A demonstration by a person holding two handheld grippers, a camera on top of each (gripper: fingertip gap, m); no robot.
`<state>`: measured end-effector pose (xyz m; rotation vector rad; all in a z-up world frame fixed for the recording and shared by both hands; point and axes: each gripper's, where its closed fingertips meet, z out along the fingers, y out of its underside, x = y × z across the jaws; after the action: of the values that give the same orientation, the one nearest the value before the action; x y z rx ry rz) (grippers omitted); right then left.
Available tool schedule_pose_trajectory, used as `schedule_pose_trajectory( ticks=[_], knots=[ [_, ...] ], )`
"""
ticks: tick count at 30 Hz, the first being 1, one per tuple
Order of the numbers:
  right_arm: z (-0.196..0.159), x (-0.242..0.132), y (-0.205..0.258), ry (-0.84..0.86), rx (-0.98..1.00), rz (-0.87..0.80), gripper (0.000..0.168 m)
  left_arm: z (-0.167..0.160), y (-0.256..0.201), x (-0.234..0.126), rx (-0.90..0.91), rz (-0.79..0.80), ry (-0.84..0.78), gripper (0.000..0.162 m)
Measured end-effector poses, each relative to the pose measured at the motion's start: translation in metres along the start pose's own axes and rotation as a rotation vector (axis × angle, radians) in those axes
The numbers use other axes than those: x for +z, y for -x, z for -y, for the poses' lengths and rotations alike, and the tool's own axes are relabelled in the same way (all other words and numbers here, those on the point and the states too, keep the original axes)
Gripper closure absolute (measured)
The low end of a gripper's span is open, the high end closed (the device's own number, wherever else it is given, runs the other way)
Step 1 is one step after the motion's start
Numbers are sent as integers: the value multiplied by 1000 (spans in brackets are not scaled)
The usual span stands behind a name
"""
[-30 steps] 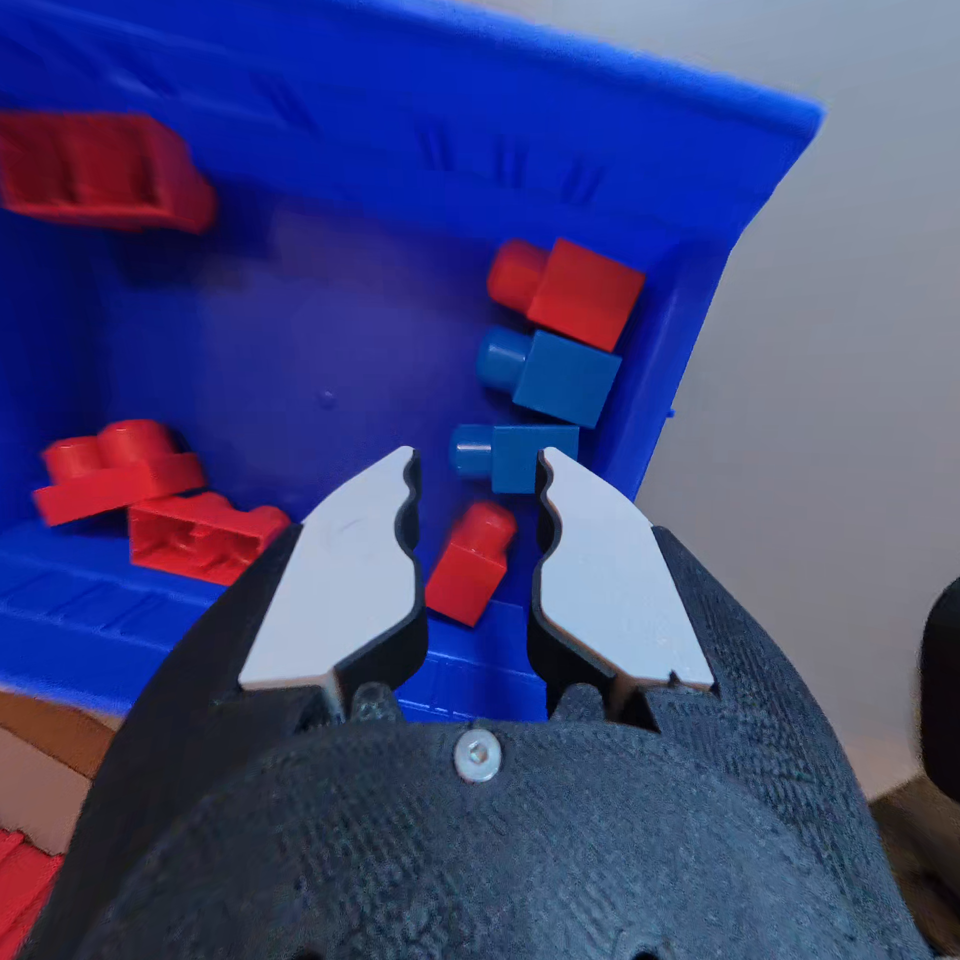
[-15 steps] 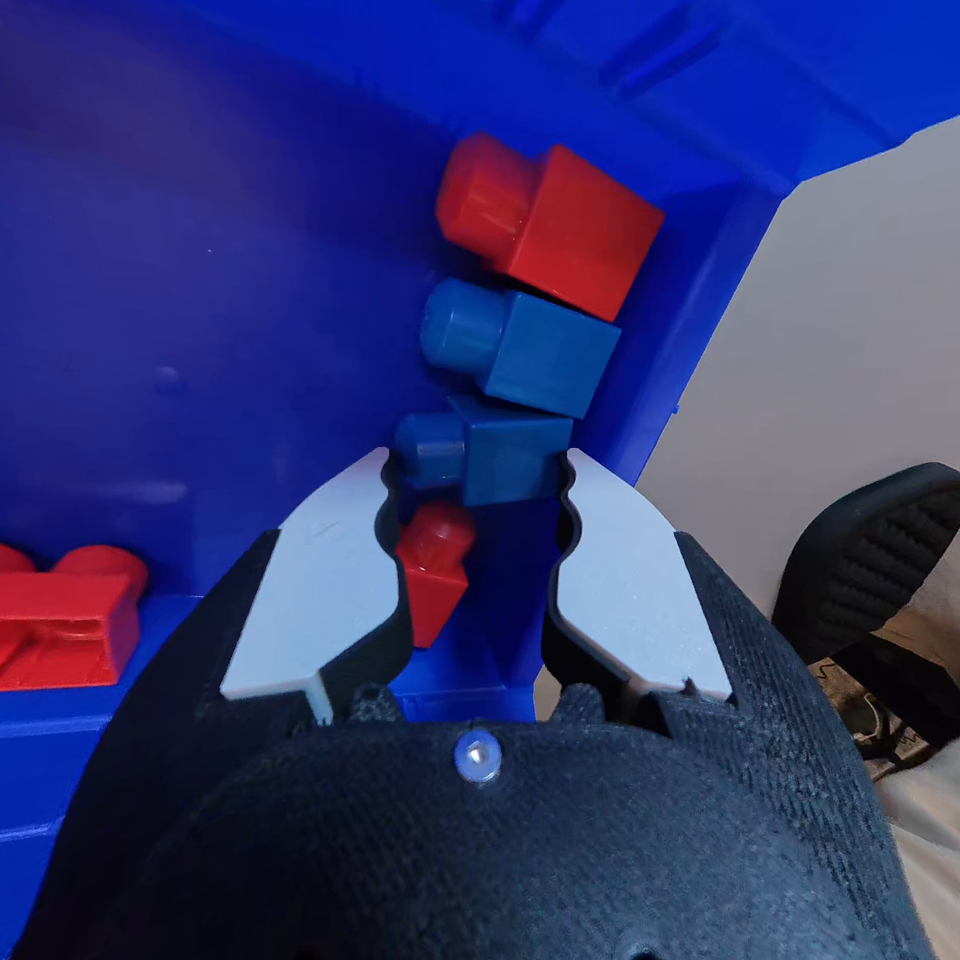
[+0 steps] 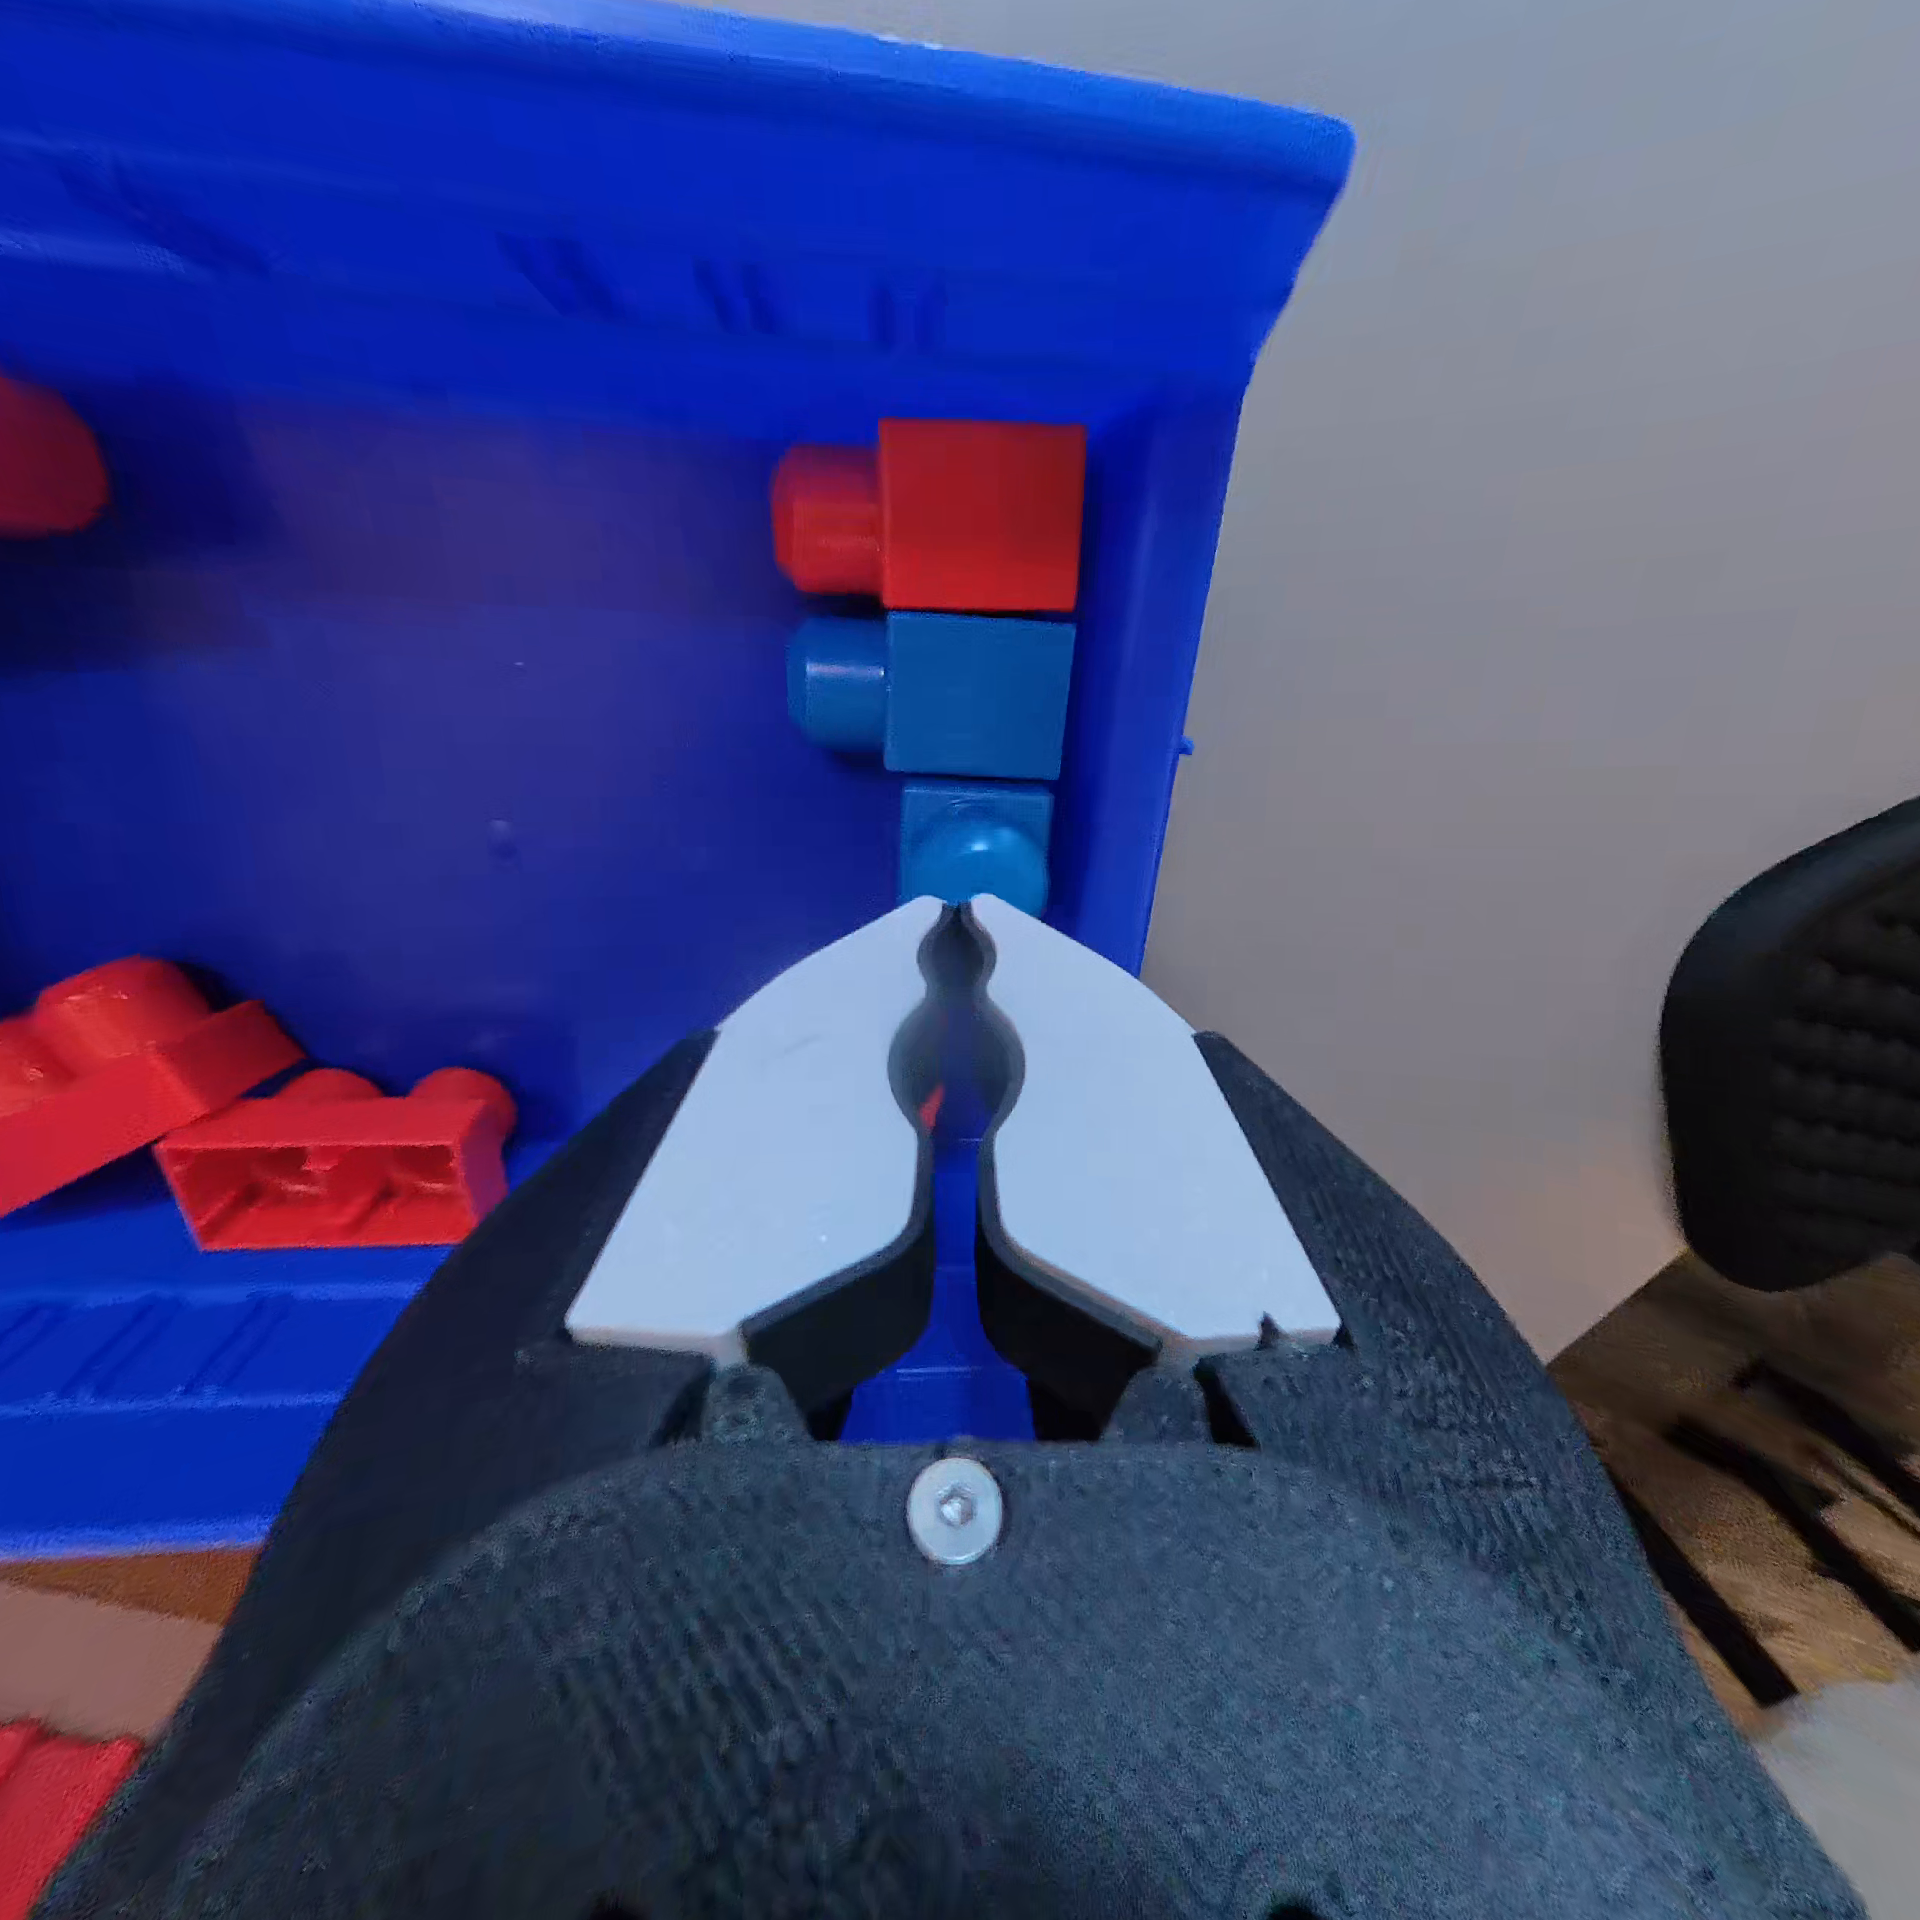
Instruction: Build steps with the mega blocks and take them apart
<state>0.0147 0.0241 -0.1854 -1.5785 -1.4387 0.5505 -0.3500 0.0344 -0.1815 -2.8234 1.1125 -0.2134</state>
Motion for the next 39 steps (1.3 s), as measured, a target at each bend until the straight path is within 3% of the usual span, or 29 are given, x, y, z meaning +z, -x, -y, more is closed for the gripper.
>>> schedule_pose_trajectory(
  ticks=[2,6,8,11,13,18,22,26,31,34,39],
  knots=[
    [1,0,1,-2,-1,2,131,4,-4,-4,26,23,-21,159],
    [1,-1,3,-3,-12,2,131,5,-4,0,25,40,-24,119],
    [1,-2,3,-4,-21,-1,131,1,-7,8,34,24,2,110],
    [1,-2,3,-5,-27,-6,131,-4,-2,19,43,51,51,111],
    [1,-2,3,-2,-23,-4,131,3,0,19,28,54,13,134],
    [-1,-2,1,-5,-24,-14,132,4,8,10,64,129,29,136],
    [0,-1,-3,-22,0,-16,129,43,-14,-41,138,205,-183,137],
    [-3,5,2,-20,43,34,123,89,-88,-69,327,171,-328,137],
    [-7,14,11,23,69,65,119,121,-174,-9,569,16,-229,137],
    [-10,22,12,107,87,89,117,144,-194,29,622,-34,-186,137],
    [-21,35,15,255,101,121,116,172,-206,51,622,-82,-208,137]
  ],
)
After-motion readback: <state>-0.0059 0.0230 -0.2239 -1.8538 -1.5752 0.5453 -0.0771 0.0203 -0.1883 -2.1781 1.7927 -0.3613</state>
